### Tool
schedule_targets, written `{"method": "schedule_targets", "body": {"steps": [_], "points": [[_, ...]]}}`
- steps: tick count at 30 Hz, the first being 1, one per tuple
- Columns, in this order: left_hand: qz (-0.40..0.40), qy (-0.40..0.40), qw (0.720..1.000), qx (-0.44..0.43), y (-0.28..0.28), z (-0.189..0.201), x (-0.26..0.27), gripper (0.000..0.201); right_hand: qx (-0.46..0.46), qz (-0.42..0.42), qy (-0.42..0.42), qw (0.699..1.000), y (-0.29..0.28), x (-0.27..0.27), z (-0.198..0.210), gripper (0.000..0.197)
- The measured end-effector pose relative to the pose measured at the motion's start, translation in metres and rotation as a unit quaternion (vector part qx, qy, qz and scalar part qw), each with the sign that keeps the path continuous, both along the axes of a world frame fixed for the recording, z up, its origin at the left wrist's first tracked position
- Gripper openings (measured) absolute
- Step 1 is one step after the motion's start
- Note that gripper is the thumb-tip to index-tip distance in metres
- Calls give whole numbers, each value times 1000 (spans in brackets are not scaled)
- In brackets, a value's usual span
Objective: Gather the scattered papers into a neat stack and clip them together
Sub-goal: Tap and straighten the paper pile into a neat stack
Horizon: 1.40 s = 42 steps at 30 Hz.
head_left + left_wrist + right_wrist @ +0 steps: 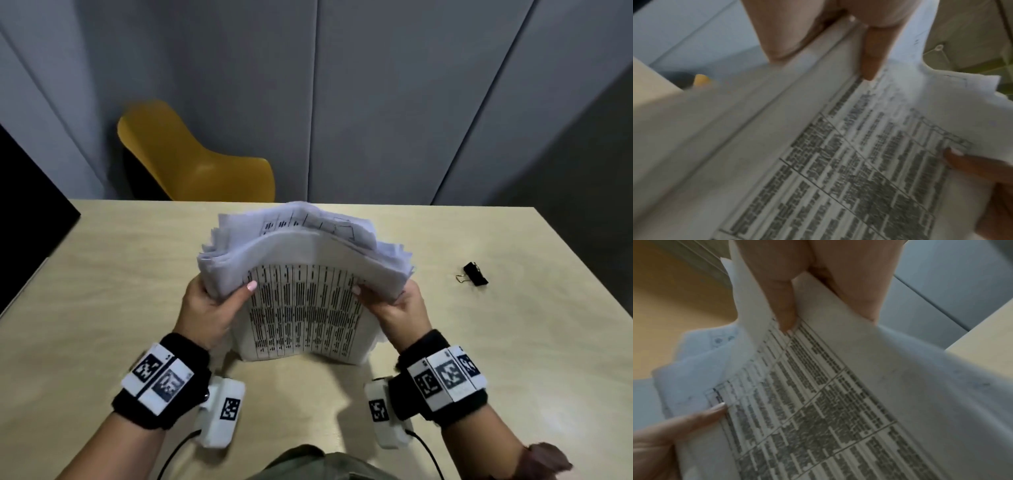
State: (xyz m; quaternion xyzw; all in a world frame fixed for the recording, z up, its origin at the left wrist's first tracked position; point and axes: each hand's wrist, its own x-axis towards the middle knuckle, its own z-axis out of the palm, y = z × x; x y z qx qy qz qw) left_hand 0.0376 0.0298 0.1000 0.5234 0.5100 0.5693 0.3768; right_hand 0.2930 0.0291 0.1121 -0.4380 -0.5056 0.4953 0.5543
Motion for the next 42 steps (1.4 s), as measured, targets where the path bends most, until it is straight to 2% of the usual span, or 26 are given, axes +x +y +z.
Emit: {"method": "schedule_targets", "body": {"steps": [1,2,3,5,6,8,10,13,15,16,19,21,23,25,27,28,30,32,34,36,38,42], "points": [[16,19,1000,3,0,1,4,26,13,-9,-11,1000,1,-3,0,34],[25,34,999,11,0,3,7,18,23,-9,-11,1000,2,-5,4,44],[32,43,998,20,1,6,7,22,31,-6,-6,999,2,-5,7,49],[19,33,999,26,-1,15,4,27,46,-4,14,999,2,2,12,41],[4,18,999,33,-2,17,0,39,49,-10,23,998,1,5,14,38],[-35,-2,998,45,-5,16,-4,71,55,-17,16,998,-1,9,12,47],[-33,-1,998,46,-6,17,2,83,48,-28,7,998,-2,4,11,51],[25,23,997,67,-1,22,15,65,59,-55,4,997,2,-9,15,27],[43,26,995,86,1,32,23,51,76,-77,4,994,2,-11,22,27],[41,35,994,100,1,37,25,52,80,-86,9,993,1,-10,24,34],[63,83,979,172,-5,43,26,86,116,-135,-11,984,-8,-7,31,76],[90,123,961,230,-7,46,22,97,210,-176,-100,956,-11,-9,38,92],[101,182,932,298,-6,50,21,91,319,-187,-242,897,-10,-11,43,85],[101,246,905,333,-5,53,20,72,341,-194,-346,852,-10,-14,50,67],[111,279,896,326,-5,56,18,45,313,-208,-360,854,-11,-13,53,50],[118,287,896,317,-6,54,14,38,303,-215,-349,860,-12,-11,51,46],[126,275,904,301,-7,50,8,41,296,-227,-330,867,-14,-9,48,48],[117,255,909,308,-9,49,9,56,308,-217,-323,868,-15,-10,46,61],[108,298,889,330,-10,51,14,64,319,-196,-343,861,-16,-14,47,69],[106,329,880,325,-10,53,17,54,315,-193,-366,854,-15,-15,48,59],[114,321,890,304,-11,53,13,40,294,-207,-353,864,-13,-11,47,49],[119,290,909,275,-14,48,7,45,293,-218,-318,875,-15,-6,43,46]]}}
